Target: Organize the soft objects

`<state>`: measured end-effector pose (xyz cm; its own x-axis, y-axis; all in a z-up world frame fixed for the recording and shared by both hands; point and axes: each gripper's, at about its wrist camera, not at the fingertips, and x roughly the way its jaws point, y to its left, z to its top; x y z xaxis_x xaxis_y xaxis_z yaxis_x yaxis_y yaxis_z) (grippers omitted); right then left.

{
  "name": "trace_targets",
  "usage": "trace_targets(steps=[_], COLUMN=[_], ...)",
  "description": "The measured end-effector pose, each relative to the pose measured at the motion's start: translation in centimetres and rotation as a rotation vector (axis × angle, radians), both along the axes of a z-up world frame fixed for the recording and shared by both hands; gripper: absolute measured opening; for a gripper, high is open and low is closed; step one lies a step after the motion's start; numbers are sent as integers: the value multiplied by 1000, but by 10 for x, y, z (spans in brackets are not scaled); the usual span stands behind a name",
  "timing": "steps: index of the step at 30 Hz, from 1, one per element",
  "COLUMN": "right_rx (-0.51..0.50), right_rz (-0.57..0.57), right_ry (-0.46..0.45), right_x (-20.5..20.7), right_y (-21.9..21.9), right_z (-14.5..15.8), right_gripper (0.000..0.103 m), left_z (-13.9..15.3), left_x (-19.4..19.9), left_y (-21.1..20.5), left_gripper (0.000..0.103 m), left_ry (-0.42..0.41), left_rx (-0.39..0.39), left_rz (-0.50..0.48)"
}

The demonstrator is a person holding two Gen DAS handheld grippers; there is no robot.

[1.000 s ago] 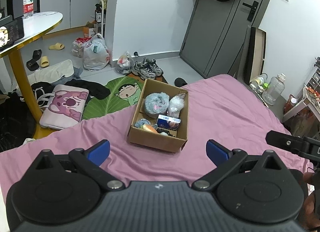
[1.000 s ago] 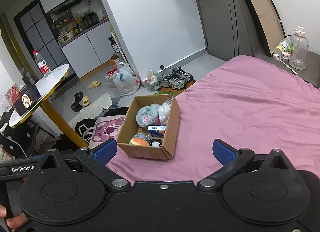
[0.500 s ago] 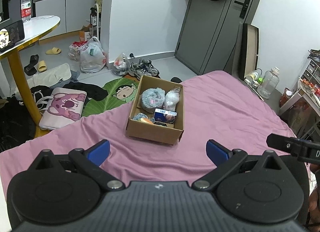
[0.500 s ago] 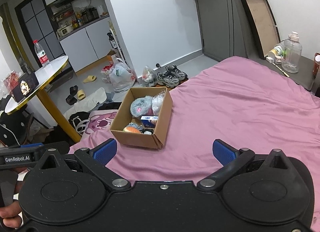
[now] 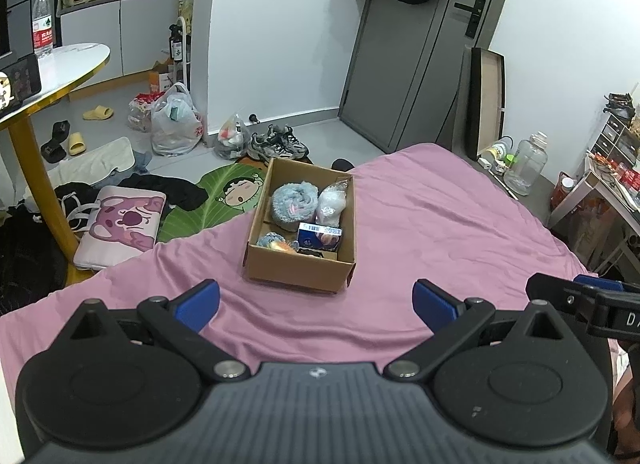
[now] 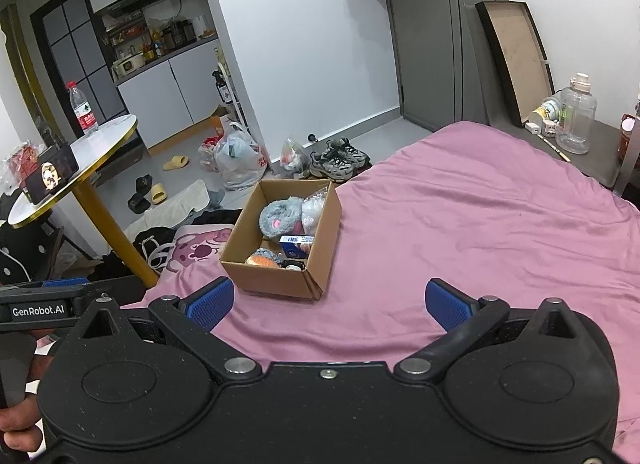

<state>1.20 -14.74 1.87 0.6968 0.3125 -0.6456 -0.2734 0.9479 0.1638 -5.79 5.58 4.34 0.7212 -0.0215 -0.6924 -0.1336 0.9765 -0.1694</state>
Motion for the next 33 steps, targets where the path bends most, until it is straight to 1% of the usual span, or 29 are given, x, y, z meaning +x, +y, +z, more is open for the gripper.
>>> trace_targets(steps=[33], right_rx=[10], right_rz=[-14], right_ry=[1], right_x=[-2], right_y=[-4], right_z=[0], right_gripper=[103], left_z=[5], left_x=[1], left_y=[-3], left_gripper=[102], left_ry=[-3], left_rx=[4], left_rz=[-7])
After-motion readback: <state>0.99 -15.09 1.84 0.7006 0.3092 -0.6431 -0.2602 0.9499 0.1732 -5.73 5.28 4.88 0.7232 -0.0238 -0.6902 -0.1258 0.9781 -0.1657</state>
